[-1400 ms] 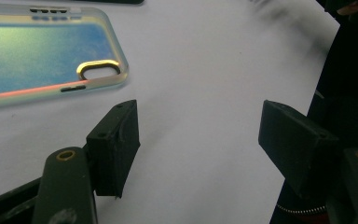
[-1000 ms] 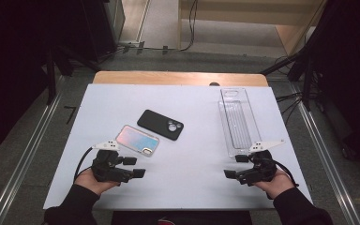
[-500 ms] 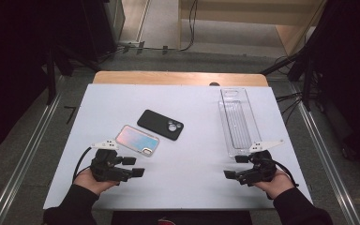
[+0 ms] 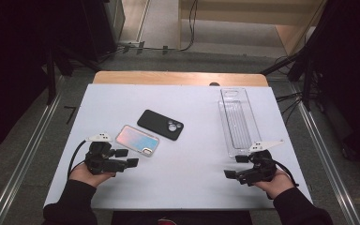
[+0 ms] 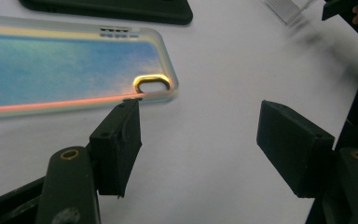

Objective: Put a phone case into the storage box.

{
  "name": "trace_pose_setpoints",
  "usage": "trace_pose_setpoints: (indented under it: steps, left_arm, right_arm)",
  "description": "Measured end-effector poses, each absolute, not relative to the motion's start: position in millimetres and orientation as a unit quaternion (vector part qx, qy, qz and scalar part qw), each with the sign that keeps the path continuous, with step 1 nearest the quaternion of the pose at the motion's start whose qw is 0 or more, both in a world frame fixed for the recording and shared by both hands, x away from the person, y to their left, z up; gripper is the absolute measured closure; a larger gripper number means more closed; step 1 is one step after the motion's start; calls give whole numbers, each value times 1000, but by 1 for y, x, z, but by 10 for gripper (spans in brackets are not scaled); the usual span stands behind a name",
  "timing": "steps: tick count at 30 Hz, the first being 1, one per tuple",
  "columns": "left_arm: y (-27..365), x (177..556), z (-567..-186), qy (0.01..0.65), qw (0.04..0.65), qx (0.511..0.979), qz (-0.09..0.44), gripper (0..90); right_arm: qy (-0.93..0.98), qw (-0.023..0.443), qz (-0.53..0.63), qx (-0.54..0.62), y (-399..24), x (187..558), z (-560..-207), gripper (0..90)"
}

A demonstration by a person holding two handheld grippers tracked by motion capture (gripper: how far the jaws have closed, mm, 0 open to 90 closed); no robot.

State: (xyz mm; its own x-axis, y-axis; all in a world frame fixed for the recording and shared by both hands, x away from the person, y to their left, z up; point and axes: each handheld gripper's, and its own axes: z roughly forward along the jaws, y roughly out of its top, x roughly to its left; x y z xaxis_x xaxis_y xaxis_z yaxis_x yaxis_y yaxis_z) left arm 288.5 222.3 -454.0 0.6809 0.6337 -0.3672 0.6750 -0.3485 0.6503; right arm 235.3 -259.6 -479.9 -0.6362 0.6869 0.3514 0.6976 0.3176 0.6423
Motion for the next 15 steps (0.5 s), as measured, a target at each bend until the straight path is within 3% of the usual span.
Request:
trace_pose_setpoints:
  steps: [15]
  left_arm:
    - [215,313,-443,393,404,826,-14,267]
  right_arm:
    - [-810,-2,-395,-433,-264,235,-479,124]
